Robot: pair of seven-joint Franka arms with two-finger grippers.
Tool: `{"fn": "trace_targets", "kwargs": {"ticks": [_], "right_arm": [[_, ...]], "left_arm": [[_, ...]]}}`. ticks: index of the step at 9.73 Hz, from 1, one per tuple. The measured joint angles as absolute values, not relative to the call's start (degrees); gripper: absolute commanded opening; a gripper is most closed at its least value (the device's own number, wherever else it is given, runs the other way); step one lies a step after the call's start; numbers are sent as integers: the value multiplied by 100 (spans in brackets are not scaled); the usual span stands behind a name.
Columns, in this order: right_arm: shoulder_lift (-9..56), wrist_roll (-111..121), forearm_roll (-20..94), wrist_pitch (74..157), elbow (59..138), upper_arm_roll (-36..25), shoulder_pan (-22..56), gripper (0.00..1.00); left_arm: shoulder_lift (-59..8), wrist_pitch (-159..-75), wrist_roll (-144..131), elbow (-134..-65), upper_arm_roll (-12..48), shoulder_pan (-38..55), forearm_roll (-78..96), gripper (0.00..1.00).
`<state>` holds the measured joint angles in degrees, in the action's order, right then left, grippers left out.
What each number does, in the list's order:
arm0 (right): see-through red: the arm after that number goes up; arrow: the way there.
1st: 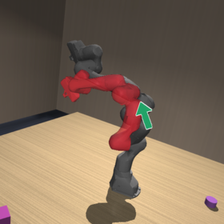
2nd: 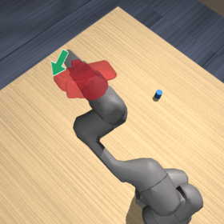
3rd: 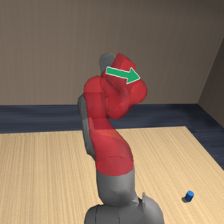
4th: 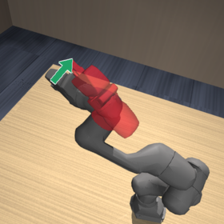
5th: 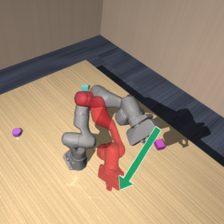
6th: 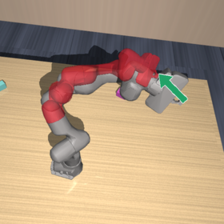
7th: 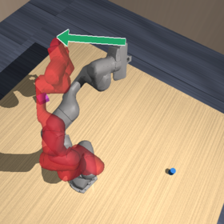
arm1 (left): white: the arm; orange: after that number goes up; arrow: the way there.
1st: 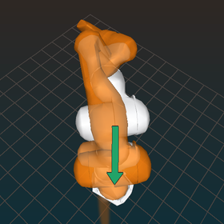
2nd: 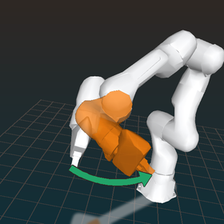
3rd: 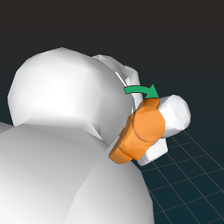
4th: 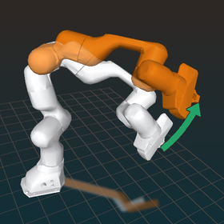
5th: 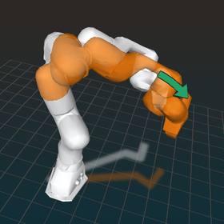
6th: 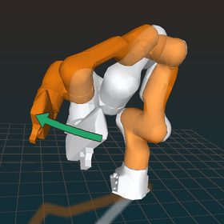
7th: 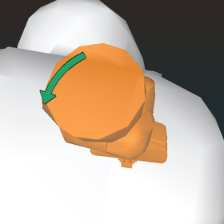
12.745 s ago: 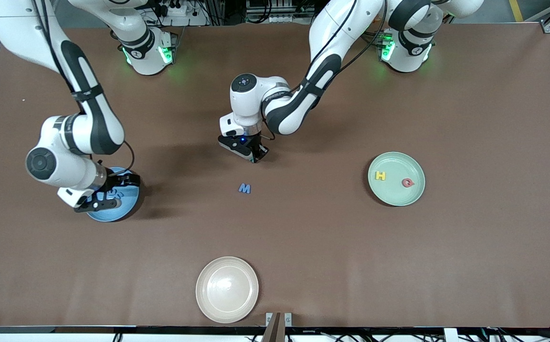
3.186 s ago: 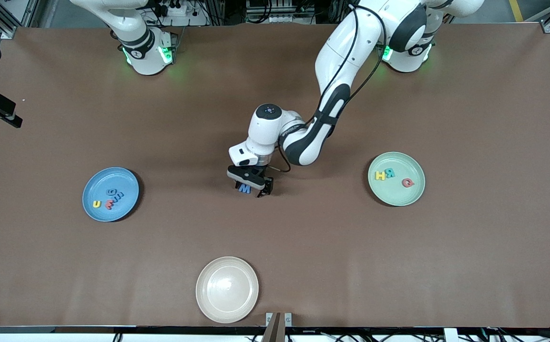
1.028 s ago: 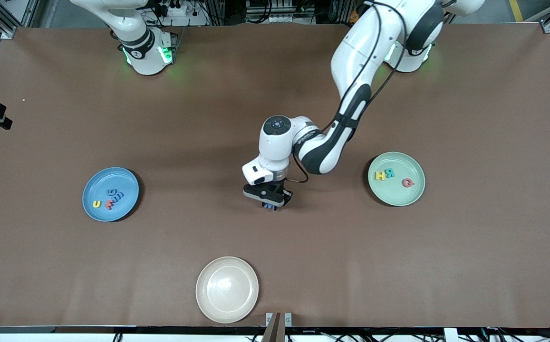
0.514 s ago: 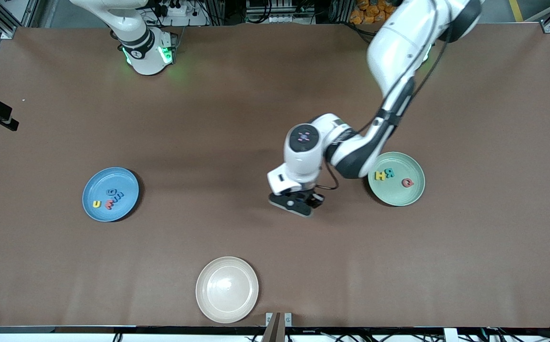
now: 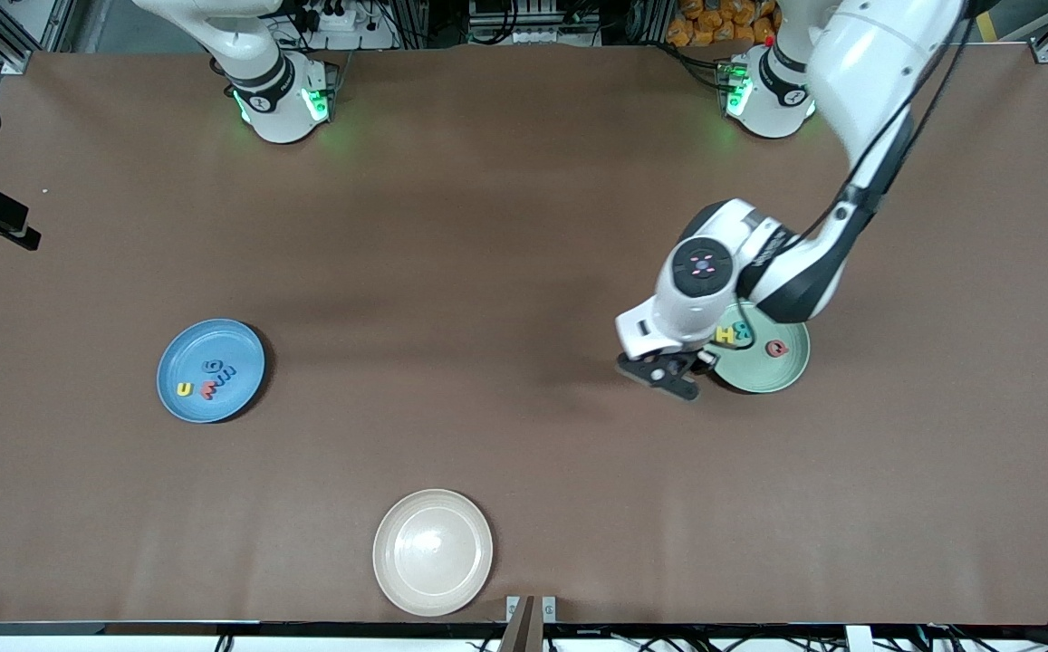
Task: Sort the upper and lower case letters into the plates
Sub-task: 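Carry the W with the left gripper and drop it on the green plate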
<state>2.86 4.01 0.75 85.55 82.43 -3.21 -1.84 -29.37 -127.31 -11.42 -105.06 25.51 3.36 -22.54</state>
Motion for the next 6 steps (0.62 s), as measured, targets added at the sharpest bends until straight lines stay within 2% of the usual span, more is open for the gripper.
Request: {"fn": "trace_targets", "kwargs": {"ticks": [2, 4, 5, 6], "right_arm": [[295, 407, 65, 8589, 8244, -297, -169, 100], [309, 411, 4, 8628, 8246, -276, -68, 100], [320, 417, -7, 8613, 8250, -272, -14, 100], [328, 483, -13, 8600, 8255, -266, 17, 100]], "left_arm": [[-2641, -12733, -654, -11167, 2953, -608, -2254, 24], [-2533, -12745, -64, -11588, 3673, -1977, -2254, 28], [-2528, -12751, 88, -11663, 3820, -2313, -2255, 29], [-2528, -12755, 116, -11709, 3855, -2407, -2255, 37]]}}
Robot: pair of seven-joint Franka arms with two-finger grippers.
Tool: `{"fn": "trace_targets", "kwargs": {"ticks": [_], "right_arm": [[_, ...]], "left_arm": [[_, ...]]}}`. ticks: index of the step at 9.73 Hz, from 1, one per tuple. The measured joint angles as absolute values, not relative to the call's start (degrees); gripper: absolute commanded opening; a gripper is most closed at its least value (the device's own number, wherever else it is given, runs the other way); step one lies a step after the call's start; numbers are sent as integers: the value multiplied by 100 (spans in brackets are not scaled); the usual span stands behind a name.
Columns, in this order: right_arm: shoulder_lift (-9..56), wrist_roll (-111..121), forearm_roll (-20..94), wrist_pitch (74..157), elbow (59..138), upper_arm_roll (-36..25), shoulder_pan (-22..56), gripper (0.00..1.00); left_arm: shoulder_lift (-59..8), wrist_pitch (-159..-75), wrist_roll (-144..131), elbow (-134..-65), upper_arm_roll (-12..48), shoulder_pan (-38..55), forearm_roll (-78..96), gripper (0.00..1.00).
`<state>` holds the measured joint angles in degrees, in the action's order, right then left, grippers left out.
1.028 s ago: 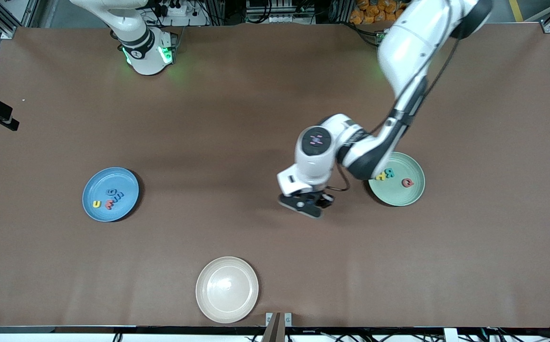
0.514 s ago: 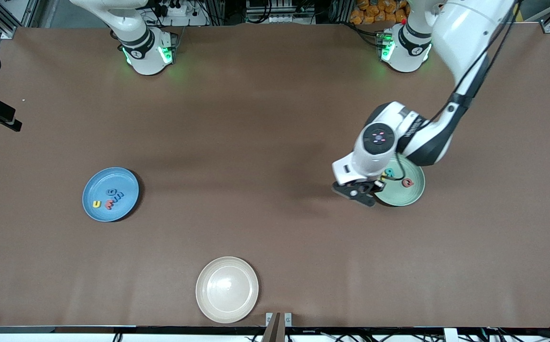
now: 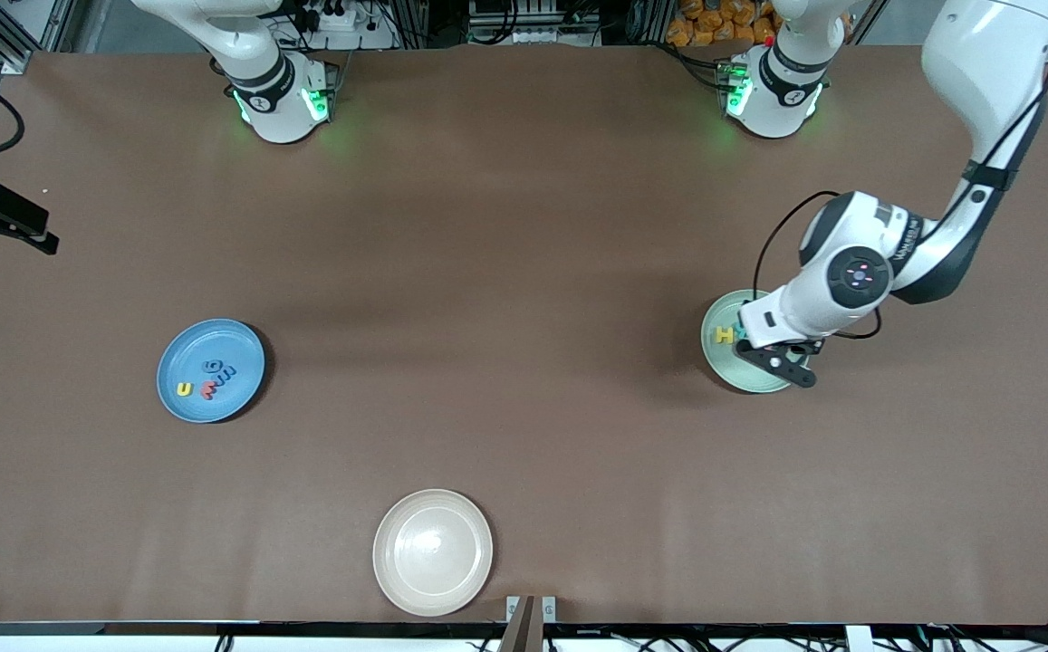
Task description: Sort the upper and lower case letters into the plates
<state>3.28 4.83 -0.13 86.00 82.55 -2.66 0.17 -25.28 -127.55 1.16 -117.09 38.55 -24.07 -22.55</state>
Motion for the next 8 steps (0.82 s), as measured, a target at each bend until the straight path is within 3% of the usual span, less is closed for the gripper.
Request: {"fn": "trace_targets", "kwargs": {"ticks": [1, 3, 8], "right_arm": [[331, 631, -20, 8596, 8258, -273, 18, 100], [333, 906, -28, 8579, 8302, -301, -15, 100], [336, 958, -32, 8619, 8414, -337, -41, 100]], "left_arm": [[-2528, -12755, 111, -11758, 3873, -2399, -2255, 50], [-2546, -12817, 68, -11885, 3892, -2398, -2255, 100], [-2576, -13055, 53, -11923, 3892, -2549, -2254, 100]]}}
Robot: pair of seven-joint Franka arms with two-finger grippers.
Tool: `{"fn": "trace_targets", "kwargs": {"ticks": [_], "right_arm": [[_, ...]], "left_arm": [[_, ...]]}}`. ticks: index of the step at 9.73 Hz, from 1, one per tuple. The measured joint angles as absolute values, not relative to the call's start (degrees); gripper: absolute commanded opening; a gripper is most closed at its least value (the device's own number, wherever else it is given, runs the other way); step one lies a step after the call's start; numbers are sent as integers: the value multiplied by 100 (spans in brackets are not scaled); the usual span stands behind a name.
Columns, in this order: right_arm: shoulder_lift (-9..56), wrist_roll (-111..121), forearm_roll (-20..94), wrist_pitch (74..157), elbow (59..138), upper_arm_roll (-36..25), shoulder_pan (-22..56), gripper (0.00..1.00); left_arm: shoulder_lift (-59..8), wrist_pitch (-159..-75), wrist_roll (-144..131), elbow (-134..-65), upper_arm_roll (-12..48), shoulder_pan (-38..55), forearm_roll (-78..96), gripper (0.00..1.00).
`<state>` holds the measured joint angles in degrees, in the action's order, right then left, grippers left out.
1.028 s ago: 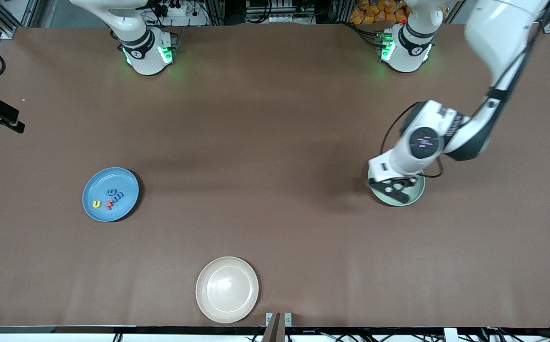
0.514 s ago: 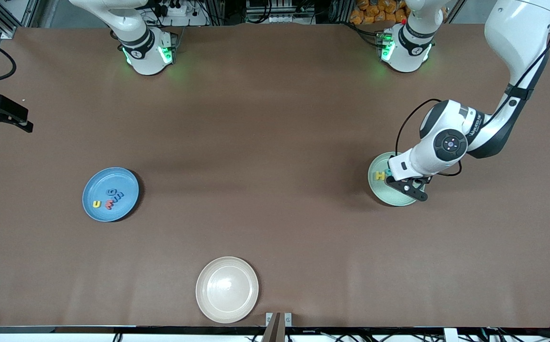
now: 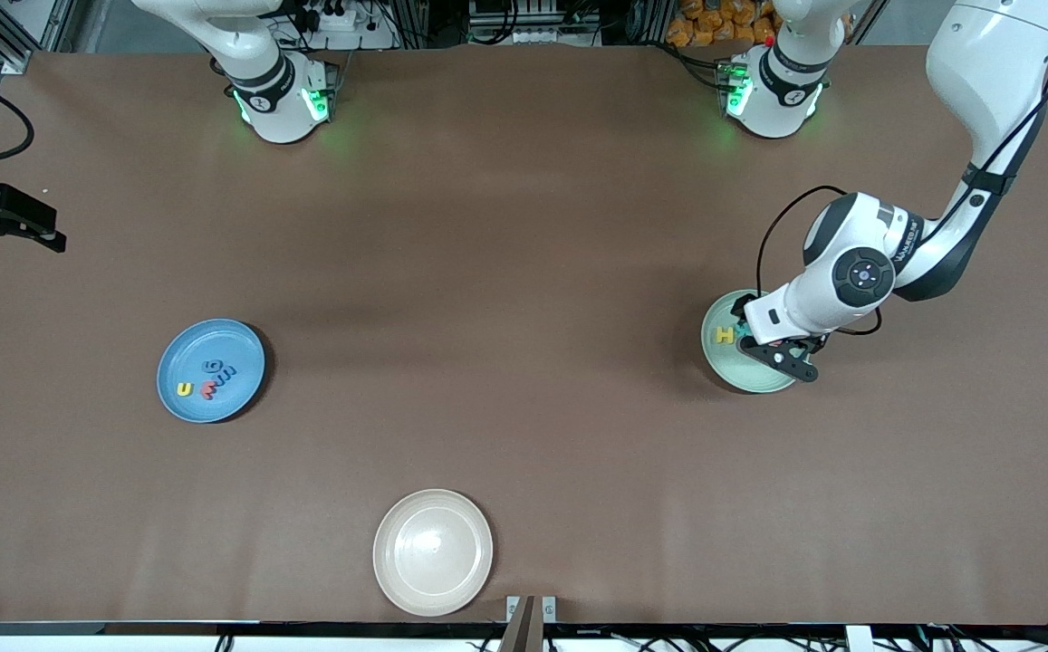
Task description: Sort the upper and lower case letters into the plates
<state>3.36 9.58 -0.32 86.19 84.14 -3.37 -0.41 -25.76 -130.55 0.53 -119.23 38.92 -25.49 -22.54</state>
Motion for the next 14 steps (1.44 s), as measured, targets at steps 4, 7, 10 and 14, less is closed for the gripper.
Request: {"fn": "trace_targets", "kwargs": {"ticks": [4, 7, 10, 14], "right_arm": [[330, 818, -32, 8681, 8437, -377, -233, 100], [330, 708, -32, 8707, 8483, -375, -240, 100], [327, 703, -32, 8719, 8492, -375, -240, 100], [130, 701, -32, 8824, 8760, -374, -240, 100]], "left_arm": [[-2499, -11860, 0, -10733, 3967, -2447, -2254, 100], [-2422, -10789, -740, -9384, 3969, -2435, -2247, 100], [-2384, -9818, -938, -8167, 3972, -2419, -2244, 100], [-1983, -9161, -1049, -7629, 3990, -2408, -2242, 100]]}}
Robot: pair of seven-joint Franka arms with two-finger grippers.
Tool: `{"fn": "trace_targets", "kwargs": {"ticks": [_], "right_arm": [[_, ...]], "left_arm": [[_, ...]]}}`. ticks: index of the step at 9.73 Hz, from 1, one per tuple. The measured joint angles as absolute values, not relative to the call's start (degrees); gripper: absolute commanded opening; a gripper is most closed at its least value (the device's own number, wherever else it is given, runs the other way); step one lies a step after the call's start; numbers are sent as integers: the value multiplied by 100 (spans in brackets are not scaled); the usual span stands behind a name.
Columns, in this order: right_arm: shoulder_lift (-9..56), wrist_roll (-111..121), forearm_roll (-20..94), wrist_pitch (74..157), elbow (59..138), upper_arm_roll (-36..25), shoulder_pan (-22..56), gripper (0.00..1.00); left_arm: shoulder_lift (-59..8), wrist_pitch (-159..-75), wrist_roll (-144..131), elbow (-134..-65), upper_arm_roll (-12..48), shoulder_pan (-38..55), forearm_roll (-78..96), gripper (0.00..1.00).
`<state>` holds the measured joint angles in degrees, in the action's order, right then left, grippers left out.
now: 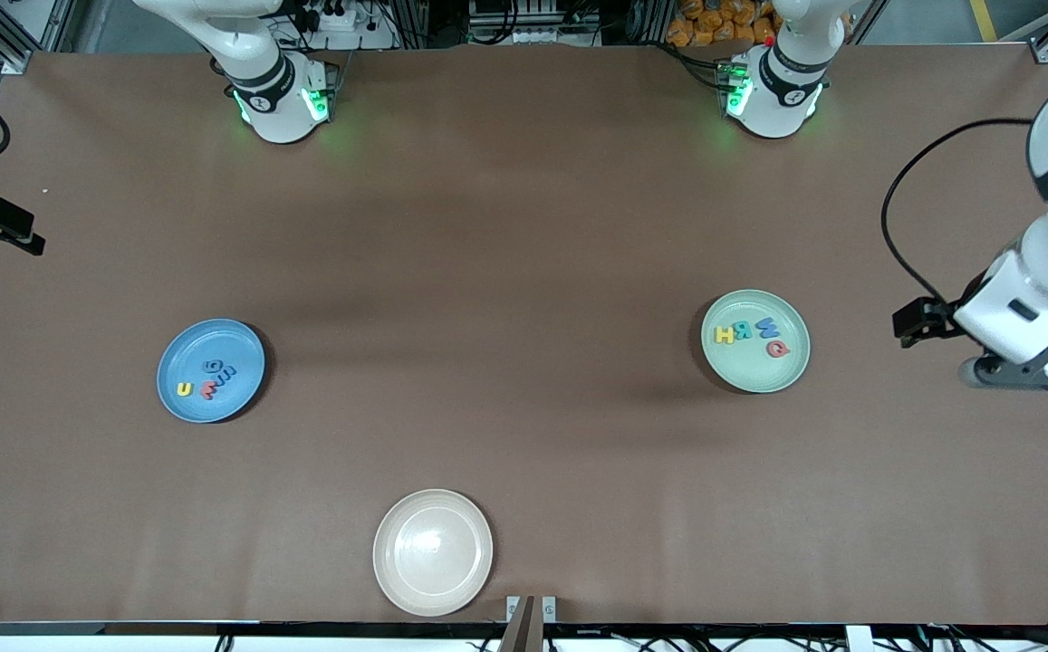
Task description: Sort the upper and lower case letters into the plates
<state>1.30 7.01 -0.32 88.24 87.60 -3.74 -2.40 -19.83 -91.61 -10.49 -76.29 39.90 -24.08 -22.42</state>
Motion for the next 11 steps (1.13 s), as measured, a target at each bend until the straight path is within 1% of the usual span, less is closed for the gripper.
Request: {"fn": "trace_targets", "kwargs": {"ticks": [2, 11], "right_arm": [[-53, 701, -32, 8924, 8983, -374, -240, 100], [-79, 701, -32, 8976, 8964, -374, -240, 100]], "left_arm": [[-1929, -9139, -1107, -7632, 4010, -2383, -2240, 100], [-1930, -9138, -1120, -7643, 4005, -2378, -1959, 100]]}}
